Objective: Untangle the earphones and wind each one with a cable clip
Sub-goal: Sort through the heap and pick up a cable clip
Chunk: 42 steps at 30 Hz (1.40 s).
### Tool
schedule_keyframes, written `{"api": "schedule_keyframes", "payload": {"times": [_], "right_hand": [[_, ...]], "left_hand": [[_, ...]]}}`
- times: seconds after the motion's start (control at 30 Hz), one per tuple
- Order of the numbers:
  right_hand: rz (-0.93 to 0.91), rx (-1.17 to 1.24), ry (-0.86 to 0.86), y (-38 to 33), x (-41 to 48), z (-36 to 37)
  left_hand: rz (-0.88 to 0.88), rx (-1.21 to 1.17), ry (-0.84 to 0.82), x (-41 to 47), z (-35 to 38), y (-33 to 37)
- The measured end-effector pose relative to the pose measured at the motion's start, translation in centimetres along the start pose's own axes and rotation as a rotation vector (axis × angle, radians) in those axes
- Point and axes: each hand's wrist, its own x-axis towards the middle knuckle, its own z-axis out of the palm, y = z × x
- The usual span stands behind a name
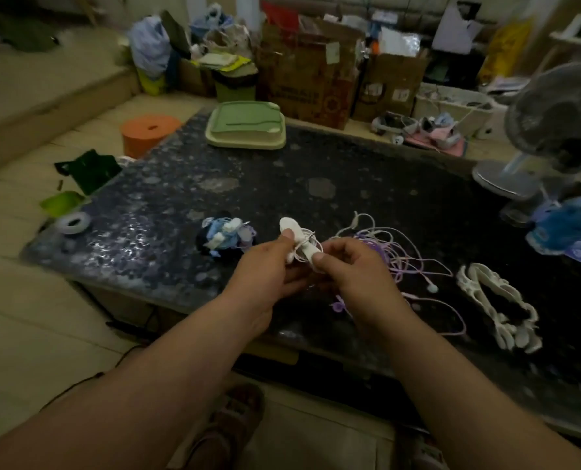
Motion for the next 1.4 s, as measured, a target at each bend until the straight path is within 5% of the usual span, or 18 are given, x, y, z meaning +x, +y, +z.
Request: {"api": "schedule_keyframes", "payload": {"times": [0.17, 0.47, 0.63, 1.0, 1.17, 1.4], "right_hand": [[0.127, 0.155, 0.066, 0.2, 3.2, 4.9], [0.185, -0.196, 0.170, 1.9, 9.9, 8.8], [0.118, -0.307, 0.173, 3.0, 10.2, 7.3], [-0.004, -0.040, 0.364, -0.8, 2.5, -6.4], [-0.004, -0.399, 0.408, 2.2, 2.2, -11.3], [-0.199, -0.969, 0.129, 3.3, 6.4, -10.4]], "left_hand": [[-0.056, -0.089, 0.193, 1.0, -4.3, 1.0], [-0.046, -0.086, 0.296, 1.8, -5.1, 1.5], [-0.068, -0.067, 0.275, 1.8, -4.4, 1.4], [0.044, 0.189, 0.053, 3.5, 3.3, -0.4], [0.144, 0.387, 0.075, 5.7, 5.5, -1.7], [0.123, 0.556, 0.050, 8.0, 6.3, -2.9]]}}
